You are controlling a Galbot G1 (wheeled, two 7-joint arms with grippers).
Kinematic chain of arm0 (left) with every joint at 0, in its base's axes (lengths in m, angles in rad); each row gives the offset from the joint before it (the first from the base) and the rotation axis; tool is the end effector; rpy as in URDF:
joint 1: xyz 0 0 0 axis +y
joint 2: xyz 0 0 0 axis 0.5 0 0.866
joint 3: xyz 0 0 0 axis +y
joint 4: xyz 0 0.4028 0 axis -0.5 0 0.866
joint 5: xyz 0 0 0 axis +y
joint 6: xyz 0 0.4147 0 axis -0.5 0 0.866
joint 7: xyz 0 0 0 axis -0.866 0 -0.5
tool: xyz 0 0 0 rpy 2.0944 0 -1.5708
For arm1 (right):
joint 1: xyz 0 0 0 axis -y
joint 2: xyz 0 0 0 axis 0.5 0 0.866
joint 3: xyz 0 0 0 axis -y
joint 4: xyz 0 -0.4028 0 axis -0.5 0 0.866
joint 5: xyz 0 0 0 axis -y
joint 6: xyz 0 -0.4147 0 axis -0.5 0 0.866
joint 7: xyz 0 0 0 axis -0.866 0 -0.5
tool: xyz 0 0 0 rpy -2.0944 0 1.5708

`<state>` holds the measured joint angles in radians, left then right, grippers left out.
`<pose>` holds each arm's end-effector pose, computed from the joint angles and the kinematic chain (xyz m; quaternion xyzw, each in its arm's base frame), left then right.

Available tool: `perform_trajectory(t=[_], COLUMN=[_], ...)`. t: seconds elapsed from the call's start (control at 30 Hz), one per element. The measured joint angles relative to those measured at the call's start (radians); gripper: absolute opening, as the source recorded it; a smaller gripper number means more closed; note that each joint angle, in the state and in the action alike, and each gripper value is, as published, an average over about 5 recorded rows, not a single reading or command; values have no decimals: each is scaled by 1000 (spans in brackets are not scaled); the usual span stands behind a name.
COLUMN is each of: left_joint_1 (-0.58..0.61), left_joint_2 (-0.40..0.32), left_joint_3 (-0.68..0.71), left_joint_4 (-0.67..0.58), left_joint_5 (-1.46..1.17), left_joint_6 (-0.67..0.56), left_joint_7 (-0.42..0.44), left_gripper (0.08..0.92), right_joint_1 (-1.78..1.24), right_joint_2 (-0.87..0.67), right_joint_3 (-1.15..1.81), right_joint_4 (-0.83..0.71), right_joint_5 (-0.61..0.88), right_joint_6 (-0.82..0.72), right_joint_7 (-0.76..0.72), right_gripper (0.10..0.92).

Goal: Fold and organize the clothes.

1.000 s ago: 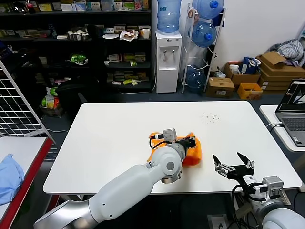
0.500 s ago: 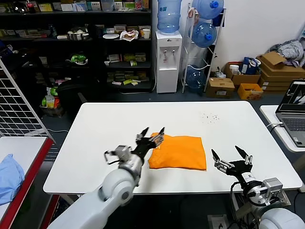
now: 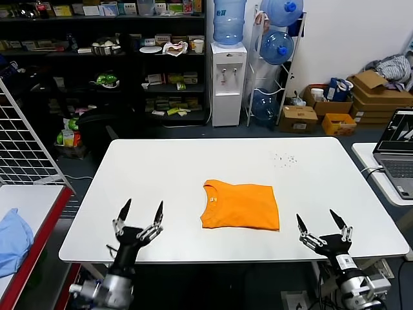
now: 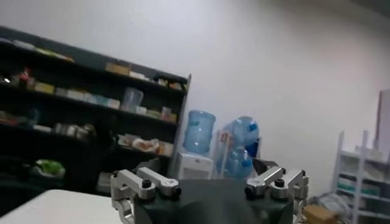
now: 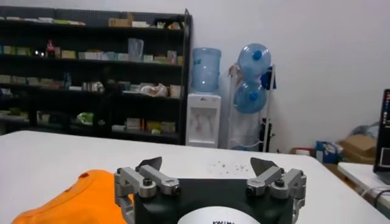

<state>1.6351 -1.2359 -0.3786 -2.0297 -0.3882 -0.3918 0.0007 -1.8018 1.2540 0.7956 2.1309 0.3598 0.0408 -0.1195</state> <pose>0.1816 0.0213 -0.3909 0.1094 0.9841 -0.1061 0.0914 0.1479 -0.1465 -0.3367 0.0367 -0.9977 0.0250 0.0519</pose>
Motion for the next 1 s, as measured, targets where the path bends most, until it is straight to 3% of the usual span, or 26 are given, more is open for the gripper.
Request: perform_trajectory(t=[0.37,1.0], left_joint_1=[220,285], left_joint_2=[-120,-191], left_joint_3=[-92,-122], left_joint_4=[-1,10], left_joint_5=[110,182], left_joint_6=[-159,-218], left_joint_7=[97,135], left_gripper=[921,921], right_joint_1=[-45,-79], right_joint_2=[174,312], right_joint_3=[44,66], right_joint_4=[-35,-54], right_joint_5=[-123,-198], right_joint_6=[192,329], right_joint_7=[-62,-99], right_gripper=[921,921])
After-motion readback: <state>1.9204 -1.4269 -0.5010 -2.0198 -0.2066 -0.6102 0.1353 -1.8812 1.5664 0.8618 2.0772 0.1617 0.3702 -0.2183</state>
